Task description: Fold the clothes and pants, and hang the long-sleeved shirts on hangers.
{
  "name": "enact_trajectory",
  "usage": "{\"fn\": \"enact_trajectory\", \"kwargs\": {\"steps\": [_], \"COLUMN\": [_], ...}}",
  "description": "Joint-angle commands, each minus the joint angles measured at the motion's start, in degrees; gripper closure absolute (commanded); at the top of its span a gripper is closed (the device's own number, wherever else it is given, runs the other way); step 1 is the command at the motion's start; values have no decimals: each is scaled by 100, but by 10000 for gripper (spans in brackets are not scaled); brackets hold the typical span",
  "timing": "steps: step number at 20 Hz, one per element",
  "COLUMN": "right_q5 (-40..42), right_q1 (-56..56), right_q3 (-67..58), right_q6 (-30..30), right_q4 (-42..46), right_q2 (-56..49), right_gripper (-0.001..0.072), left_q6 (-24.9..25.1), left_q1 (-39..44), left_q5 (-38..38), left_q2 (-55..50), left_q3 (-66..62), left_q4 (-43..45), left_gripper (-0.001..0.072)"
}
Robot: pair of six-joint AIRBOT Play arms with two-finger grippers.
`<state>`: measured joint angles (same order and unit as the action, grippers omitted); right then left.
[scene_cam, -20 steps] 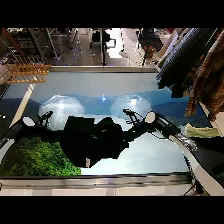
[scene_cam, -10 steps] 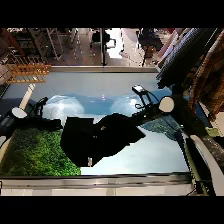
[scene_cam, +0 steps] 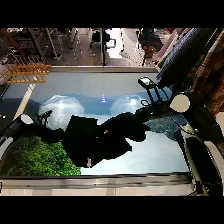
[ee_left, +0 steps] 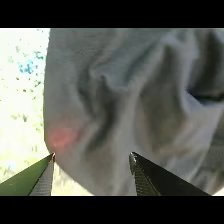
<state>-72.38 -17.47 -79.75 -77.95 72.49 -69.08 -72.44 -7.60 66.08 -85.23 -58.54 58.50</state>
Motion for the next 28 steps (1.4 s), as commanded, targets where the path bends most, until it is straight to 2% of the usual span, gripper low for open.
{"fn": "enact_trajectory", "kwargs": {"steps": [1,5,6,7,9,11,14,16,18,21,23,25,26,27,28], "right_q5": [157,251,254,269,337,365,354,343,337,323,284,284,273,251,232], "right_q1": [-7,-7,-7,-7,-7,-7,-7,0,0,-2,-2,-2,-2,-2,-2], "right_q3": [-11,-11,-11,-11,-11,-11,-13,-13,-15,-15,-13,-13,-13,-13,-11], "right_q6": [116,151,197,223,221,221,280,310,308,310,306,304,304,302,304], "right_q4": [4,-2,-2,-2,-4,-4,52,546,1228,1449,1436,1416,1360,1259,1139], "right_q2": [13,13,13,13,13,13,37,236,619,1231,1574,1799,1832,1821,1788], "right_gripper": [696,696,696,696,696,696,696,697,697,697,697,697,697,697,697], "left_q6": [4,-2,-4,-22,-11,11,131,415,715,1167,1185,1082,1019,826,625], "left_q1": [50,236,275,313,393,501,640,564,302,-323,-717,-870,-846,-728,-568], "left_q5": [-424,-772,-863,-953,-1047,-1062,-1054,-841,-348,468,905,1303,1587,1735,1775], "left_q2": [-286,-511,-525,-525,-527,-527,-461,-92,487,1342,1779,2033,2017,1950,1847], "left_q3": [83,83,83,83,83,83,68,-111,-584,-1552,-2140,-2291,-2284,-2203,-2037], "left_q4": [-313,-306,-304,-304,-297,-140,-4,-17,-173,-1272,-1733,-1606,-1519,-1502,-1502], "left_gripper": [216,217,240,325,579,706,705,705,706,707,706,703,631,437,291]}}
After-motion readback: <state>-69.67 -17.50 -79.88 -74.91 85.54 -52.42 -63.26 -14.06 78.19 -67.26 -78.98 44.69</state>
